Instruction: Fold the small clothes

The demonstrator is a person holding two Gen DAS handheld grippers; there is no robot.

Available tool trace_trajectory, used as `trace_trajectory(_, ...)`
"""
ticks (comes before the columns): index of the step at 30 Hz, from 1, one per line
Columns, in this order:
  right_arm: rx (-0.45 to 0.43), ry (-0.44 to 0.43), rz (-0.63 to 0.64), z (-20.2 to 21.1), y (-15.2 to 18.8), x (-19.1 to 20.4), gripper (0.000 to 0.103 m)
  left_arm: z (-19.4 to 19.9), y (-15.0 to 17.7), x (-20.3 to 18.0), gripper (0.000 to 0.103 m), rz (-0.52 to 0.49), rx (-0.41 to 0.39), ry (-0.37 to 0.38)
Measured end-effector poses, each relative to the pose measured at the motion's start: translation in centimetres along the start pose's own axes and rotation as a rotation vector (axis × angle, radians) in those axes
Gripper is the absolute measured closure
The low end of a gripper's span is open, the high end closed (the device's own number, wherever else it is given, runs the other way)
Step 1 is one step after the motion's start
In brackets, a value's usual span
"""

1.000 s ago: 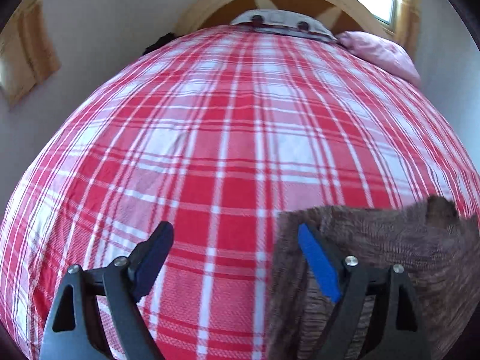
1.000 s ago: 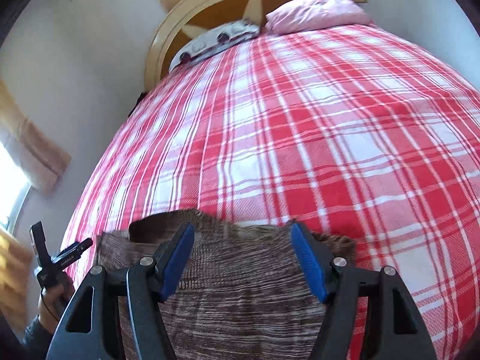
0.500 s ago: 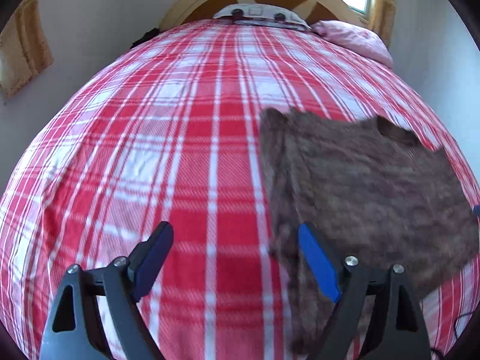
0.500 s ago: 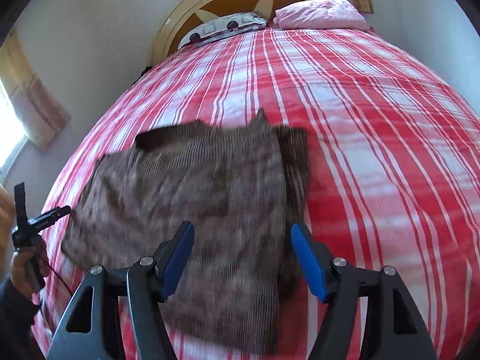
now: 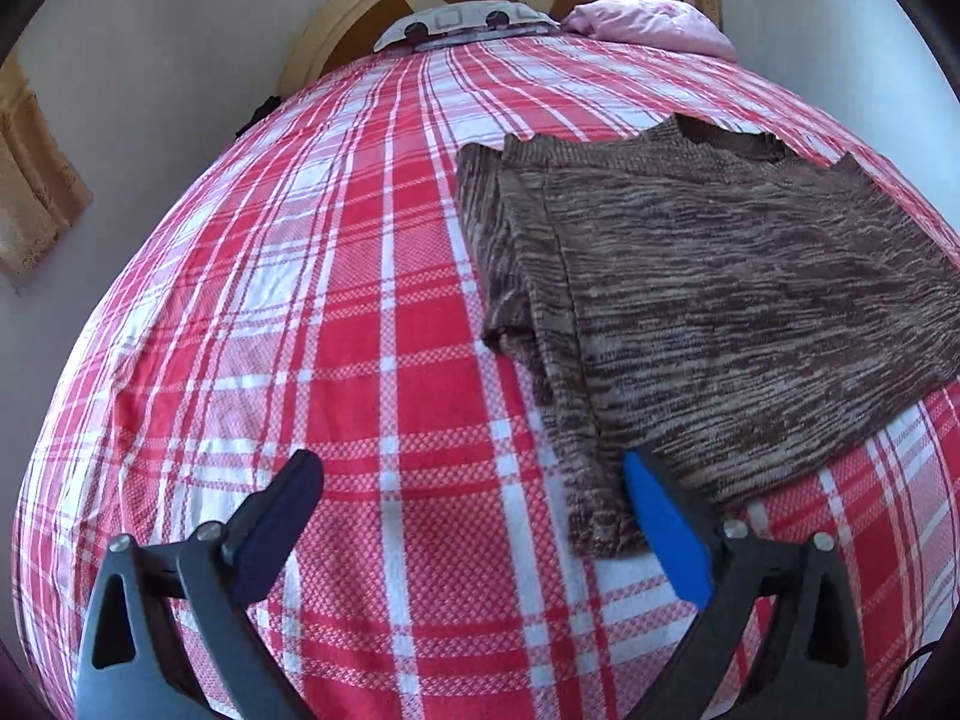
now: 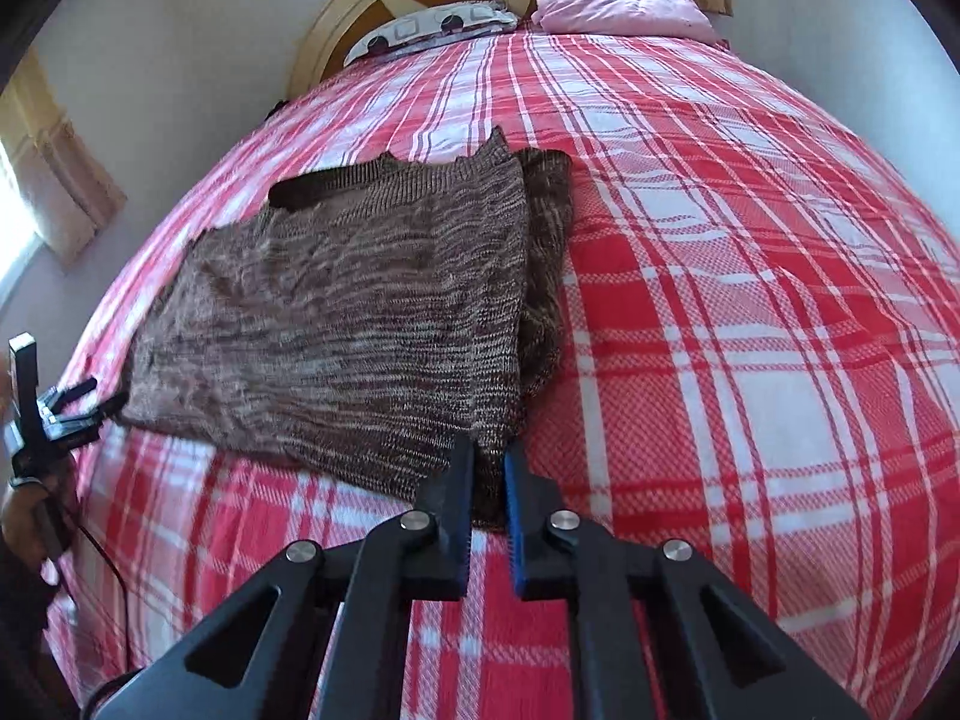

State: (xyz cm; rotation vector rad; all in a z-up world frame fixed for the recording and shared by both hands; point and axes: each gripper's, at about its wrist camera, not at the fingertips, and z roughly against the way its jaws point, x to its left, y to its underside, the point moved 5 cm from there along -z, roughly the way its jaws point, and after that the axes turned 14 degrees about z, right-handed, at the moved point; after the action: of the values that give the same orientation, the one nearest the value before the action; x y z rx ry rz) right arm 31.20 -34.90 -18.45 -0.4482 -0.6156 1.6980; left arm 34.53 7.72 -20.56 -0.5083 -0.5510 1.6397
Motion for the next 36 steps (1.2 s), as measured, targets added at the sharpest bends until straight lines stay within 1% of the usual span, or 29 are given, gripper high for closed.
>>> trace_trajectory(2, 0.014, 0.016, 0.013, -0.1, 0.3, 0.1, 0.095, 0.2, 0.3, 0.2, 0.000, 0.016, -0.002, 0.013)
trace_trajectory(6, 0.022, 0.041, 0.000, 0.3, -0.1, 0.1, 0.094, 0.1, 0.4, 0.6, 0.000, 0.037, 0.012, 0.027)
trace_trajectory(7, 0.012, 0.067, 0.005, 0.9, -0.4, 0.4, 0.094, 0.2, 0.4, 0.7, 0.000, 0.044, 0.012, 0.026)
trace_trajectory(8, -0.004, 0.093, 0.012, 1.5, -0.7, 0.7, 0.091, 0.6, 0.3, 0.8, 0.000, 0.049, -0.004, 0.016)
trace_trajectory(10, -0.045, 0.133, 0.029, 2.6, -1.5, 1.5, 0.067, 1.8, -0.1, 0.8, 0.000, 0.056, -0.065, 0.002)
trace_trajectory(11, -0.069, 0.131, 0.038, 3.0, -2.0, 2.1, 0.048, 2.2, -0.4, 0.8, 0.000, 0.063, -0.084, 0.010)
trace_trajectory(12, -0.100, 0.110, 0.047, 3.3, -2.5, 2.8, 0.045, 2.5, -0.6, 0.7, 0.000, 0.074, -0.093, 0.022)
trace_trajectory(13, -0.121, 0.077, 0.067, 3.3, -3.2, 3.9, 0.045, 2.4, -0.8, 0.5, 0.000, 0.077, -0.087, 0.025)
trace_trajectory(15, -0.121, 0.048, 0.109, 2.6, -4.2, 5.8, 0.045, 2.2, -1.3, 0.1, 0.000, 0.079, -0.077, 0.016)
trace_trajectory(17, -0.139, 0.002, 0.152, 1.5, -5.0, 7.6, 0.045, 2.4, -1.7, -0.4, 0.000, 0.098, -0.083, 0.042)
trace_trajectory(19, -0.109, -0.009, 0.178, -0.2, -5.2, 9.0, 0.045, 2.5, -1.7, -0.8, 0.000, 0.101, -0.079, 0.053)
trace_trajectory(20, -0.087, -0.011, 0.182, -1.1, -5.0, 9.4, 0.045, 2.2, -1.6, -1.0, 0.000, 0.083, -0.073, 0.034)
trace_trajectory(21, -0.064, -0.017, 0.185, -1.9, -4.7, 9.7, 0.045, 1.7, -1.3, -1.2, 0.000, 0.052, -0.061, -0.007)
trace_trajectory(23, 0.003, 0.023, 0.200, -3.5, -3.4, 9.9, 0.046, 0.6, -0.3, -1.3, 0.000, -0.008, -0.042, -0.064)
trace_trajectory(24, 0.023, 0.041, 0.210, -4.0, -2.7, 9.9, 0.046, 0.3, 0.2, -1.2, 0.000, -0.022, -0.026, -0.070)
trace_trajectory(26, 0.012, 0.069, 0.247, -3.9, -1.7, 10.1, 0.046, 0.6, 0.4, -0.4, 0.000, 0.013, -0.025, -0.019)
trace_trajectory(29, 0.013, 0.076, 0.260, -3.4, -1.3, 10.1, 0.046, 0.2, 0.4, 0.7, 0.000, 0.065, 0.013, 0.019)
trace_trajectory(32, -0.008, 0.075, 0.241, -2.2, -2.0, 10.4, 0.046, 0.6, 0.3, 1.5, 0.000, 0.103, 0.015, 0.035)
trace_trajectory(33, -0.035, 0.059, 0.239, -1.6, -2.5, 10.9, 0.046, 1.1, 0.2, 2.0, 0.000, 0.116, -0.004, 0.039)
trace_trajectory(35, -0.094, 0.050, 0.282, -0.4, -3.6, 12.9, 0.046, 1.7, 0.2, 3.1, 0.000, 0.137, -0.025, 0.024)
trace_trajectory(36, -0.110, 0.048, 0.311, -0.3, -4.0, 13.9, 0.046, 1.8, 0.2, 3.6, 0.000, 0.145, -0.026, 0.019)
